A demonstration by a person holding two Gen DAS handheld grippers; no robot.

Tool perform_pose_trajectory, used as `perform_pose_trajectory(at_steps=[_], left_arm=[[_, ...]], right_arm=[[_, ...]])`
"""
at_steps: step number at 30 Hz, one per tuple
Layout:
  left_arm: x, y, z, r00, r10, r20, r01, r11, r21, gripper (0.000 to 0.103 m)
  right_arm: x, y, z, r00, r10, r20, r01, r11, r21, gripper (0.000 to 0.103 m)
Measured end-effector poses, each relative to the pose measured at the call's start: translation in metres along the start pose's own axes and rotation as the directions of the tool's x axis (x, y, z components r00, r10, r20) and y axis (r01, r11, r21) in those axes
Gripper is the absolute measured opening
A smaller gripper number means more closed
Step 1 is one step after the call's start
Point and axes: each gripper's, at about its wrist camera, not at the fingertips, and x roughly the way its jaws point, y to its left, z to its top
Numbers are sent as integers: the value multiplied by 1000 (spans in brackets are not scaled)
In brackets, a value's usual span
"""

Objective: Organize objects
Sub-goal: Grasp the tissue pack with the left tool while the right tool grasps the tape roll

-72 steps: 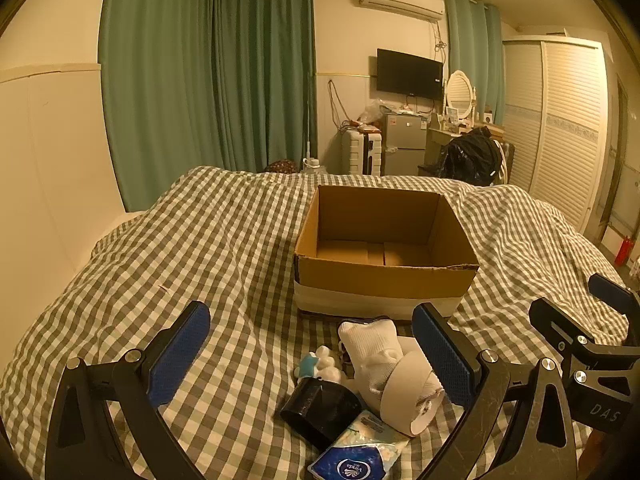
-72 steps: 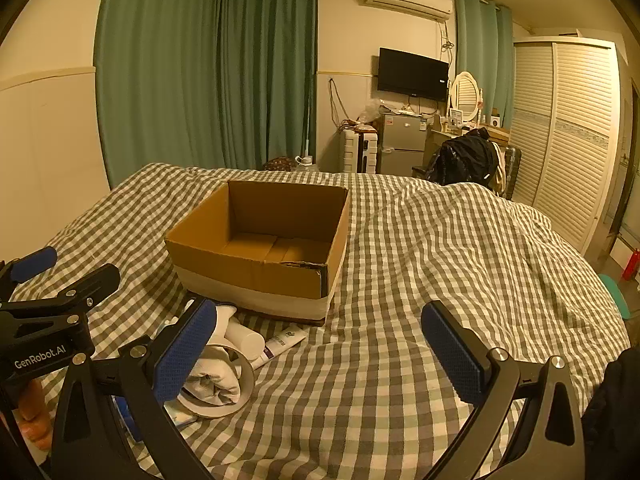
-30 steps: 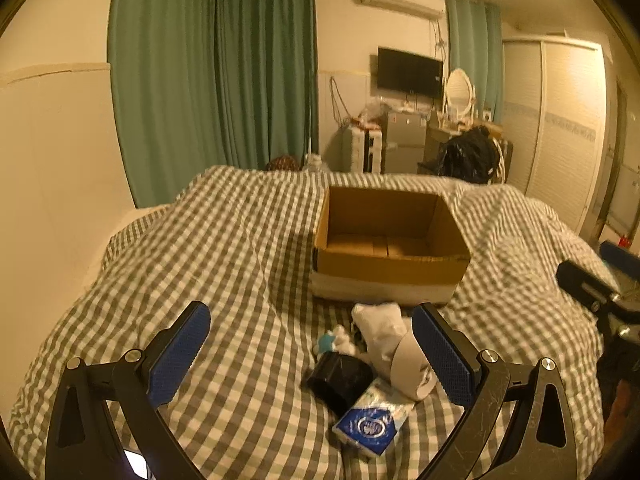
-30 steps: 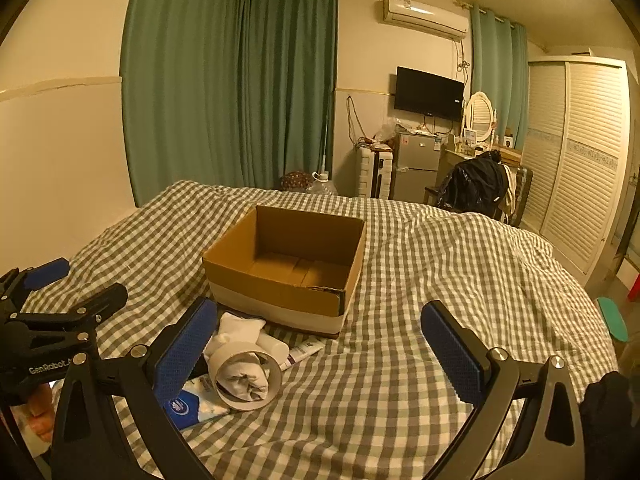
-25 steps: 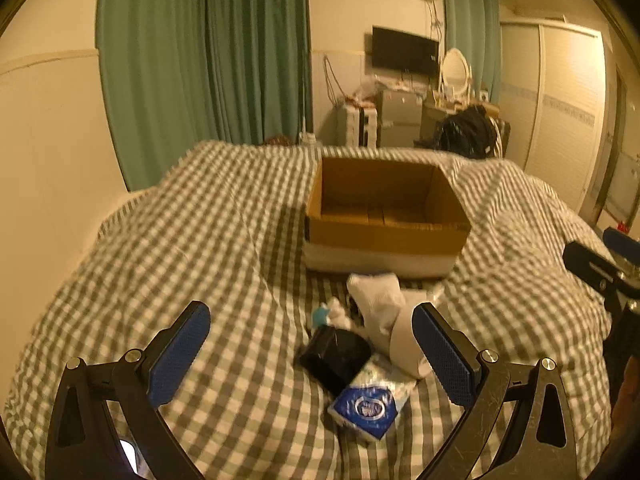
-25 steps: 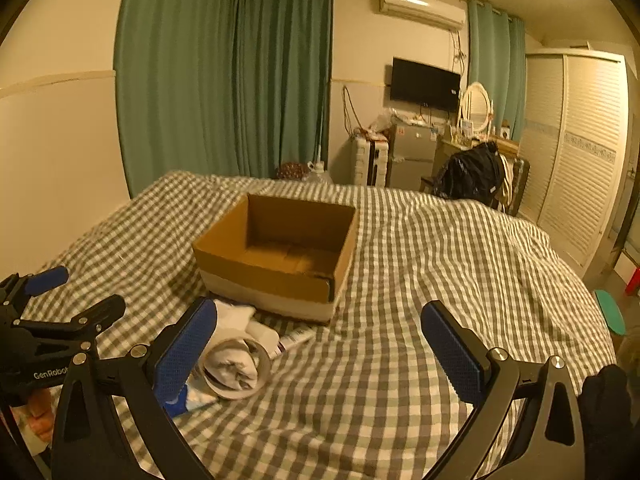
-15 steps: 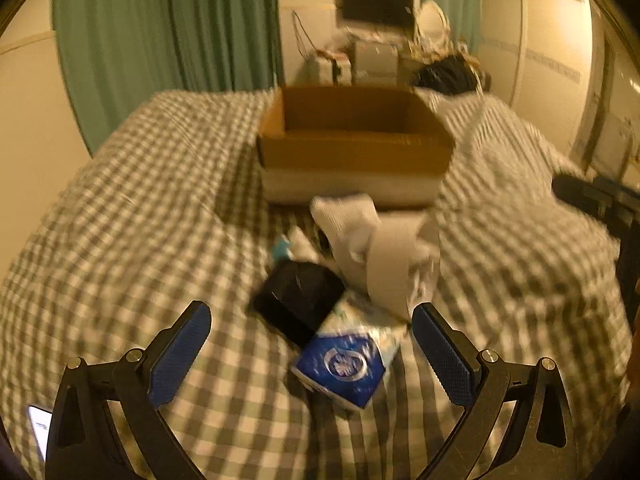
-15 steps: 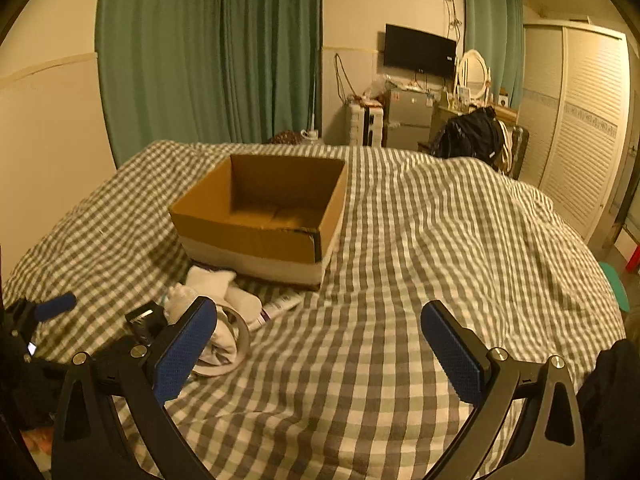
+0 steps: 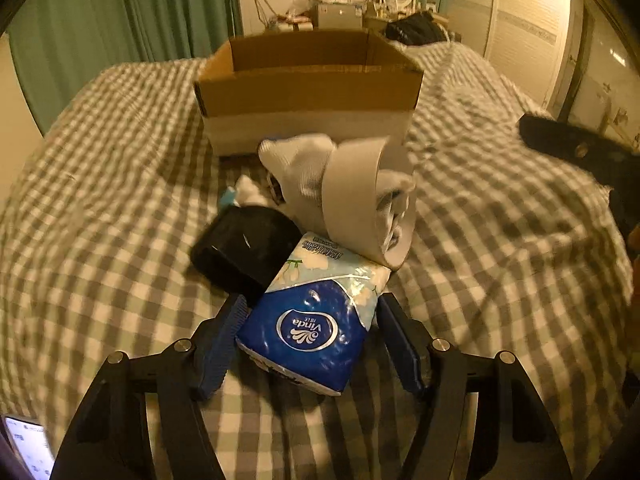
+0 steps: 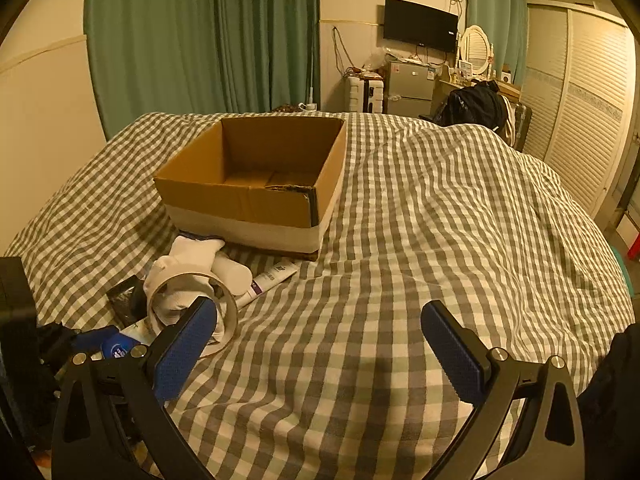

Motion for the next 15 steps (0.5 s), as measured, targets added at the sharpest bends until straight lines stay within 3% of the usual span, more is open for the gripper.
perform_pose_trajectory(at_steps=[7,11,15], left_arm=[[-36,25,11,990,89,112,-86,996,-31,69],[-38,52,16,976,182,119,-173,981,-84,69],[-36,72,18,970,215,115,-201,971,-127,69]], right_arm=[[2,29,5,994,112,-12,-112,991,-70,103],[16,53,8,982,181,-55,-186,975,-120,103],[34,70,7,964,243,-104,-257,955,-151,103]])
